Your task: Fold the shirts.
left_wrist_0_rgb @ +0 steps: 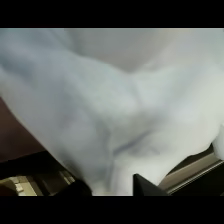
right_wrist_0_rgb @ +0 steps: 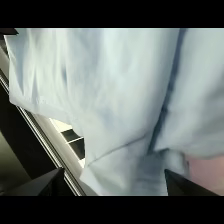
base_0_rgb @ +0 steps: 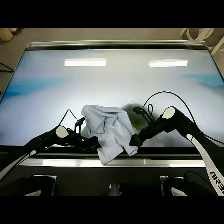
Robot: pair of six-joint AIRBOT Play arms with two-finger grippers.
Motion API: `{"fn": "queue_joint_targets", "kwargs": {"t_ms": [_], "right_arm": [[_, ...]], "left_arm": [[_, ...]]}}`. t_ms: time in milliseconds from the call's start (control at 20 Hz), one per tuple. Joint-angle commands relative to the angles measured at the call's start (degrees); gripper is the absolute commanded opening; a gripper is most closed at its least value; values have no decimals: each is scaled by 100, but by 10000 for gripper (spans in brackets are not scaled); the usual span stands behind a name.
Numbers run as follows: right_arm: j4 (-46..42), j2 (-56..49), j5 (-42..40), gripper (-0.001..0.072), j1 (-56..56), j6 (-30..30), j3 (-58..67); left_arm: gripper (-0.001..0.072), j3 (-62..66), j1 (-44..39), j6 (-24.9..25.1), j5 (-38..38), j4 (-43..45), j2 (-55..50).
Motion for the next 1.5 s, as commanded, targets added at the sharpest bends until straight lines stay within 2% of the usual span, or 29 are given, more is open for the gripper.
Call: {"fn": "queue_joint_targets", "kwargs": {"t_ms": [0, 50, 100, 150, 200, 250, 400, 500, 600, 700, 800, 850, 1000, 1100, 1200, 1350, 1450], "right_arm": [[361, -105, -481, 678, 234, 170, -11], [452, -105, -533, 625, 236, 173, -11], [481, -105, -577, 592, 234, 210, -9], [496, -105, -608, 467, 234, 212, -9], [463, -105, -625, 73, 234, 212, -4], [452, -103, -560, 15, 205, 170, 11], [-105, 31, -103, 12, 205, 20, 531], [-981, 385, 153, 13, 205, 166, 1429], [-2061, 920, 256, 14, 205, 343, 2750], [-3300, 1517, -92, 14, 205, 610, 4212], [-4369, 2063, -706, 14, 205, 1060, 5390], [-4730, 2315, -903, 14, 205, 1351, 5812], [-4813, 2900, -907, 14, 205, 1816, 6207], [-4717, 3056, -466, 15, 205, 1996, 6207], [-4708, 3040, 63, 15, 205, 1971, 6207], [-4686, 2896, 1027, 15, 205, 1932, 6201], [-4465, 2625, 2323, 15, 205, 1930, 6048]], "left_arm": [[179, 9, -63, 7, 518, -129, -72], [45, 46, -59, 13, 522, -127, -68], [26, 96, -57, 22, 514, -125, -55], [24, 168, -46, 155, 505, -122, -7], [24, 251, -11, 328, 494, -122, 63], [23, 345, 63, 444, 455, -120, 166], [21, 776, 516, 459, 101, 461, 723], [21, 1296, 938, 457, -579, 1309, 1303], [20, 2105, 1244, 437, -1386, 2546, 2074], [20, 3163, 1558, -37, -1888, 4223, 2855], [21, 4312, 1978, -643, -1856, 5471, 3482], [21, 4898, 2229, -907, -1759, 5818, 3720], [21, 6065, 2789, -1307, -1119, 5724, 4083], [21, 6258, 2815, -1307, -723, 5311, 4140], [21, 6240, 2815, -1305, -723, 5165, 4079], [23, 6144, 2815, -1305, -881, 5163, 3849], [23, 5842, 2815, -1303, -896, 5163, 3698]]}}
